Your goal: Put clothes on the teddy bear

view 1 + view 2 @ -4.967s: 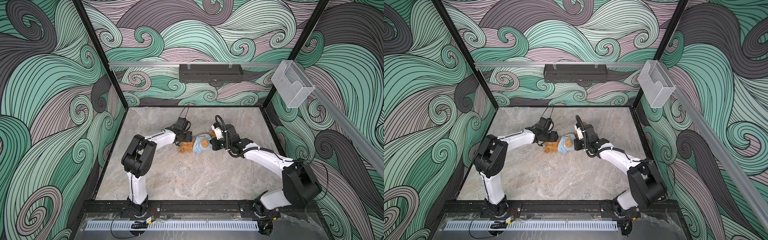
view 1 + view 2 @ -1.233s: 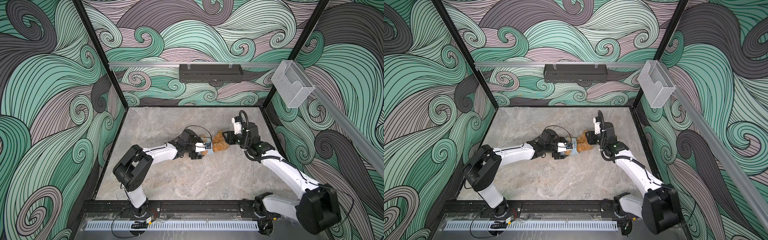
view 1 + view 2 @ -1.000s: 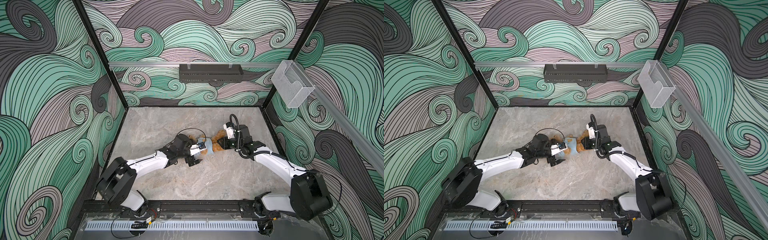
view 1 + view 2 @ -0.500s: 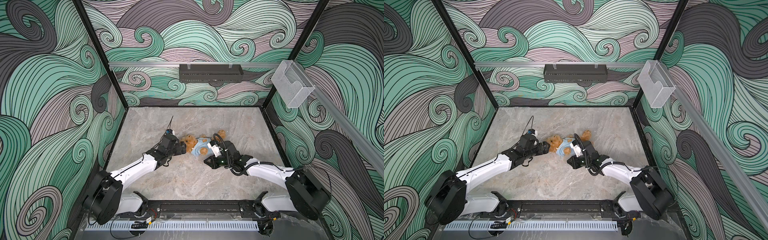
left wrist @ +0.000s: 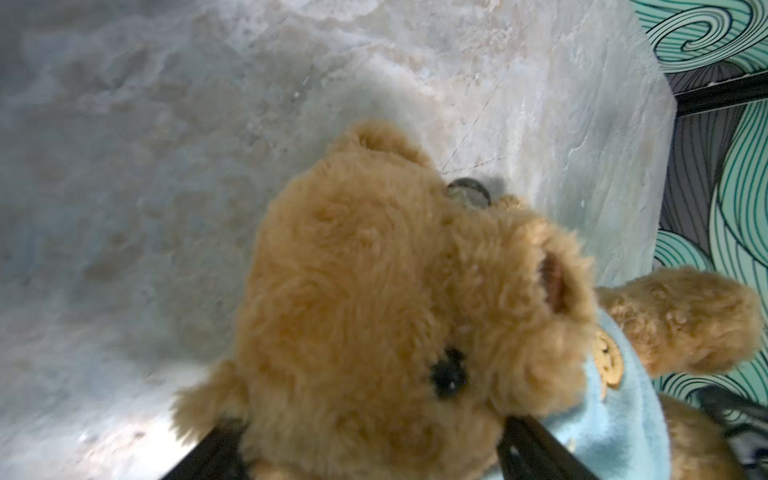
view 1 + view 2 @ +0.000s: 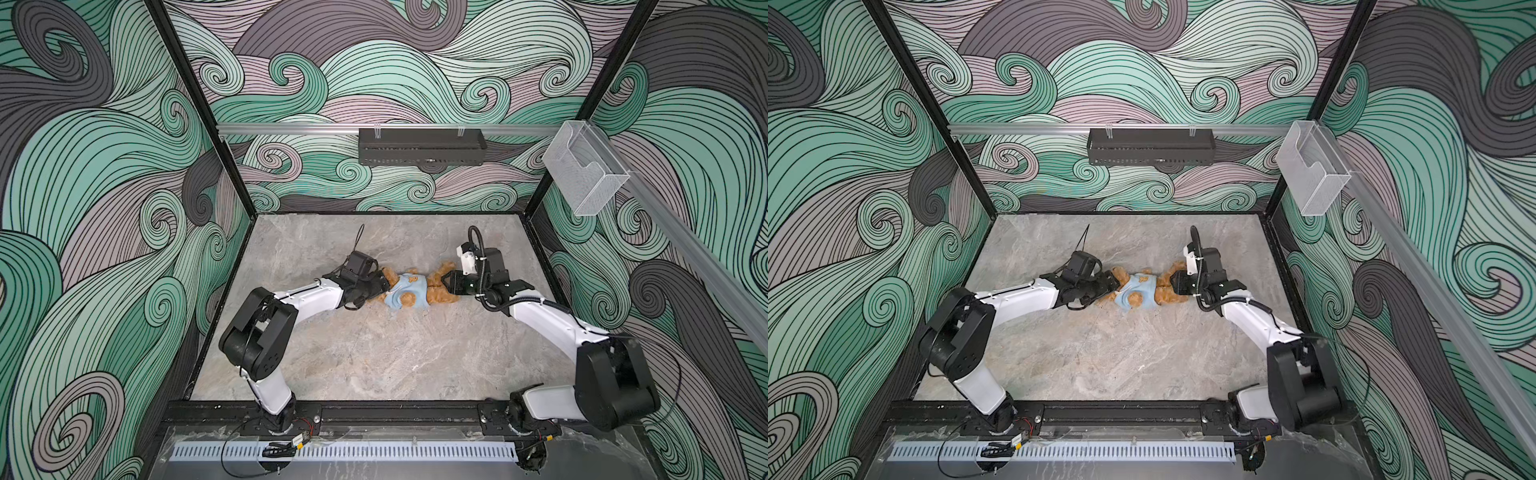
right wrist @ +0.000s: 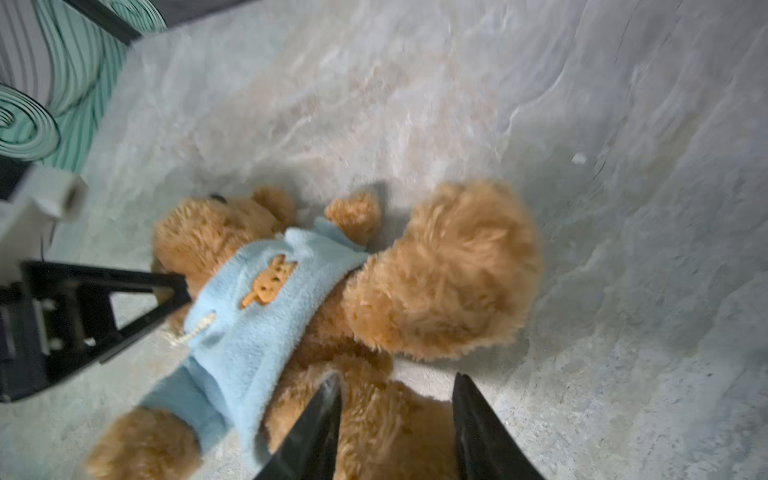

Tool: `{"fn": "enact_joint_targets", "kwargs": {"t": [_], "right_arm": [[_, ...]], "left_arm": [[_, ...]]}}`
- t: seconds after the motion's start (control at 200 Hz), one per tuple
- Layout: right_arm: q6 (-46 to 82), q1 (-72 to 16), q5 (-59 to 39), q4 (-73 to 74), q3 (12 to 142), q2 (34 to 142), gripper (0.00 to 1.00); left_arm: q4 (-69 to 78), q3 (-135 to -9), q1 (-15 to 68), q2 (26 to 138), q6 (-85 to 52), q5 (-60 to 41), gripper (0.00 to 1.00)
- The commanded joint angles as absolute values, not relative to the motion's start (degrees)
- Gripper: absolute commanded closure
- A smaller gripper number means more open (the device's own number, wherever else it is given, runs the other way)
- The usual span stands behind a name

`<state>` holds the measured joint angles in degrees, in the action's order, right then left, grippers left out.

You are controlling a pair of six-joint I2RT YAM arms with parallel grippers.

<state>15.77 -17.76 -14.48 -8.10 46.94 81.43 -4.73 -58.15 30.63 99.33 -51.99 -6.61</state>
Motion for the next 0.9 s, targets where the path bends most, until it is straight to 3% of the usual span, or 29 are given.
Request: {"fn": "enact_joint_targets", "kwargs": {"t": [0.0,0.175,0.36,0.535,0.705,0.895], "right_arm": [[15.75,-18.76,-22.23,-7.95,43.63,81.33,0.61],[19.39,-24.59,-25.9,-0.01,36.74,76.07,0.68],[19.45,-32.74,-28.54,3.36,37.39,76.29,0.67],[14.91,-33.59,-30.36,-1.6,42.63,76.05,0.64],[9.67,-30.2,-19.02,-10.66,46.89,70.03,0.51],[9.89,-19.88,4.01,-12.26,48.57,69.61,0.32]], "left_arm": [[-4.45,-63.1,28.38,103.6,-50.53,-8.56,0.17],[-5.88,-69.67,26.15,109.48,-47.18,-9.28,0.16],[-7.55,-75.33,23.36,113.02,-44.21,-9.74,0.14],[-10.08,-79.01,19.74,113.51,-39.02,-8.97,0.09],[-9.42,-74.88,16.98,105.94,-33.27,-5.63,0.04],[-5.11,-62.23,16.71,91.6,-24.66,11.96,0.01]]}}
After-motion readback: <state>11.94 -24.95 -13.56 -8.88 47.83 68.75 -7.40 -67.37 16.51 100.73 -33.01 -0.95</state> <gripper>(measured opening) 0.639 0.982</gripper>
